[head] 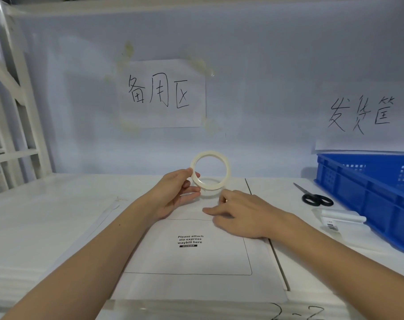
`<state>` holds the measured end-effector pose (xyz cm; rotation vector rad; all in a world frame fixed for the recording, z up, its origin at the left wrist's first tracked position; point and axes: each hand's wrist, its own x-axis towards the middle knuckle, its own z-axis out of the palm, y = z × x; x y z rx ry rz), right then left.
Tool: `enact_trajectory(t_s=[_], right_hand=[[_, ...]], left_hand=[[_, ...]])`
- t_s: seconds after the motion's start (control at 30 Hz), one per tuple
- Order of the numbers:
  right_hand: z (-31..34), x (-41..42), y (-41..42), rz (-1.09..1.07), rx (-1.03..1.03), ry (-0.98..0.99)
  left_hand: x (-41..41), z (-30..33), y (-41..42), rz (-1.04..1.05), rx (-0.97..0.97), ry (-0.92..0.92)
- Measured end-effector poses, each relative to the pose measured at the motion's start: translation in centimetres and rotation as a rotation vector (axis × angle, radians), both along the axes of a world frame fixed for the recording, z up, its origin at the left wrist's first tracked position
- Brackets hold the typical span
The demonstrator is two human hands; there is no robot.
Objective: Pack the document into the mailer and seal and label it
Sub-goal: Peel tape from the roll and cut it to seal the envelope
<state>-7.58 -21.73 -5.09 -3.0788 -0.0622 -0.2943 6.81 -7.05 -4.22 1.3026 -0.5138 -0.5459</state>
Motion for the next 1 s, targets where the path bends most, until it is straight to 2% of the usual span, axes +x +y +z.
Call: enact_trajectory(t_s=[0.3,0.57,0.63,0.73,0.9,1.0], right_hand=[[0.5,-0.8,0.1,-0.049,0.174,0.068],[-0.5,-0.1,-1.3,-0.07,0.259,-0.078],[-0.3,-0.1,-1.5,-0.07,0.35,-0.082],[0.2,-0.6,-2.0,-0.111,0.592,-0.084],[1.3,-0.2,-3.2,-0.163,0.841,-0.376],[1.6,-0.3,-3.1,-0.164,0.988,-0.359]], left_hand=[[0.0,0.2,0.3,0.017,-0.004,0.01],[0.1,0.5,0.6,0.034,-0.041,0.028],[0.1,0.5,0.6,0.034,-0.033,0.019],[0.1,0.4,0.6,0.021,-0.016,0.005],[-0.2,0.4,0.7,-0.034,0.031,-0.039],[-0.7,0.5,0.7,-0.08,0.047,-0.067]])
